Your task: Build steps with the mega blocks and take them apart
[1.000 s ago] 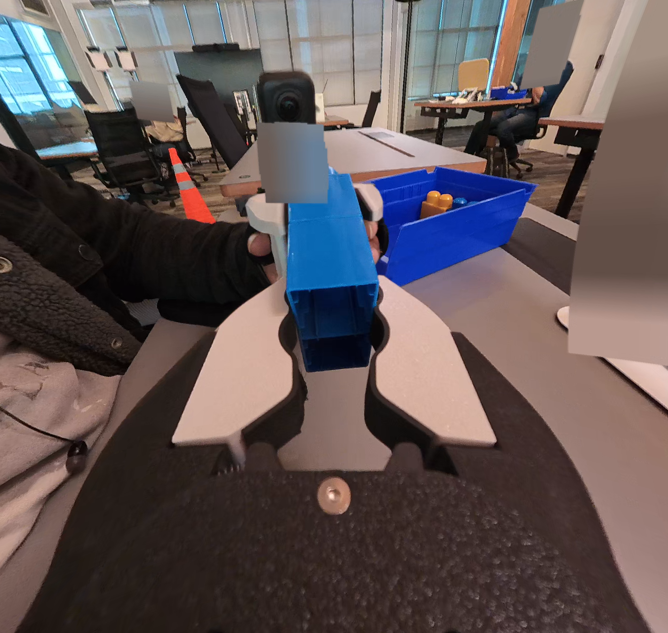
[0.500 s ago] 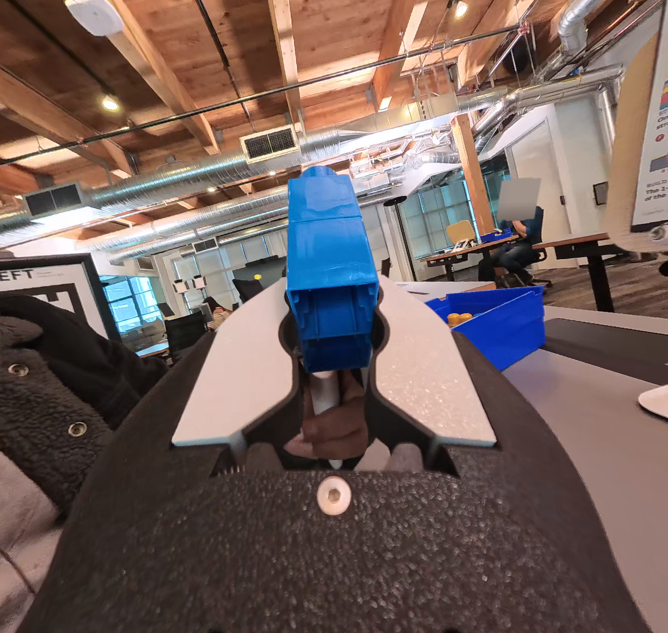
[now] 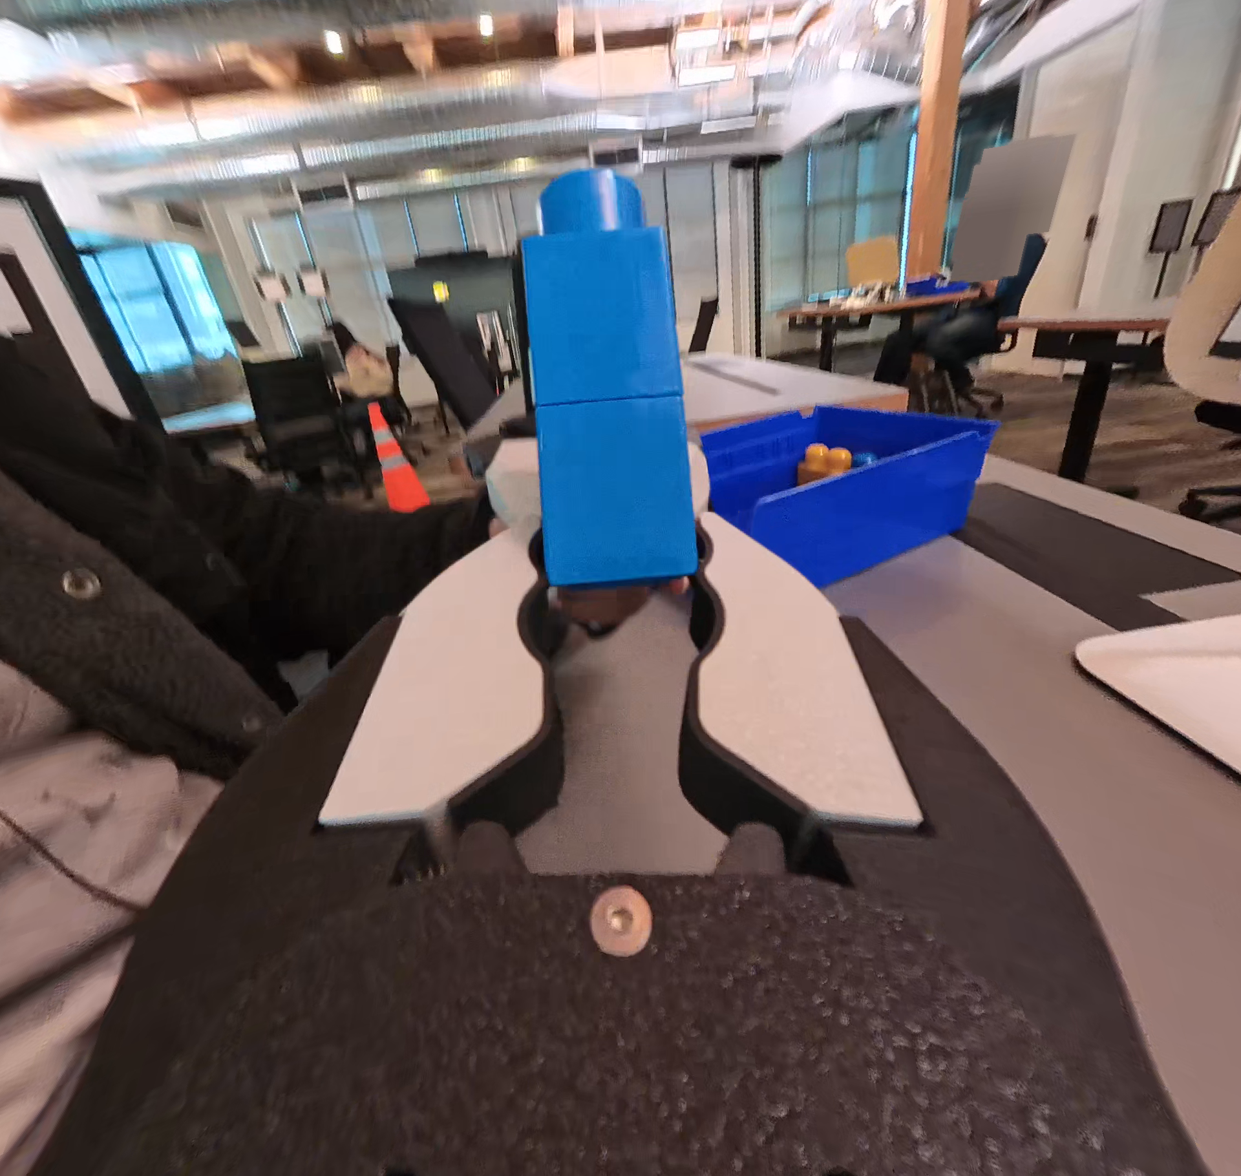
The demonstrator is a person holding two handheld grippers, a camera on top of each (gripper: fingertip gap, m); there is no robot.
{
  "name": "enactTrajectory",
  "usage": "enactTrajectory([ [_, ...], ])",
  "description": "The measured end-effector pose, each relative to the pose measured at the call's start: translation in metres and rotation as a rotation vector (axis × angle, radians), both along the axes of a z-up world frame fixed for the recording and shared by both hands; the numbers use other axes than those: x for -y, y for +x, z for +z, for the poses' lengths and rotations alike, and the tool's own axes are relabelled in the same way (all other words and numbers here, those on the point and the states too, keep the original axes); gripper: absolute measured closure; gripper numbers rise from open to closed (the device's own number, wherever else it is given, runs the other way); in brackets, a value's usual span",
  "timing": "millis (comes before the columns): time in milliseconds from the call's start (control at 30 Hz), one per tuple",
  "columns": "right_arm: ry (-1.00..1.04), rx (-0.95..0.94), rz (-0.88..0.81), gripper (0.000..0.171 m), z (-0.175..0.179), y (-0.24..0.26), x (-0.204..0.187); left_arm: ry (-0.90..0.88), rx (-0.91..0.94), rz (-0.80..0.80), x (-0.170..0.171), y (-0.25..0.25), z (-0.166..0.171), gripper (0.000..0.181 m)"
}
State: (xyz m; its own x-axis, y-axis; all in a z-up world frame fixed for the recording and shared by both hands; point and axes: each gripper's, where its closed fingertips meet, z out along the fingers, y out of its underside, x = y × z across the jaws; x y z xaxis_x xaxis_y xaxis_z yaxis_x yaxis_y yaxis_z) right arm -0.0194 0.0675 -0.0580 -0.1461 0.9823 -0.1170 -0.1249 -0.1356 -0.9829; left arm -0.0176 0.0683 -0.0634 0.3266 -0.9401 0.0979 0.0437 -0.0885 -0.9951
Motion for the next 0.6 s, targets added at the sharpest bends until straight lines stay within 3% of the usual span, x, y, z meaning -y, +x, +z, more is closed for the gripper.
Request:
enactTrajectory([
  [233, 0.151, 0.282, 0.006, 0.133, -0.039, 0.014, -0.010, -0.042, -0.316, 0.008, -0.005, -0.005, -0.047, 0.145],
  [600, 0.259, 0.438, -0.038, 0.131, -0.048, 0.036, -0.018, -0.095, -0.584, 0.022, -0.010, 0.004, -0.109, 0.145],
])
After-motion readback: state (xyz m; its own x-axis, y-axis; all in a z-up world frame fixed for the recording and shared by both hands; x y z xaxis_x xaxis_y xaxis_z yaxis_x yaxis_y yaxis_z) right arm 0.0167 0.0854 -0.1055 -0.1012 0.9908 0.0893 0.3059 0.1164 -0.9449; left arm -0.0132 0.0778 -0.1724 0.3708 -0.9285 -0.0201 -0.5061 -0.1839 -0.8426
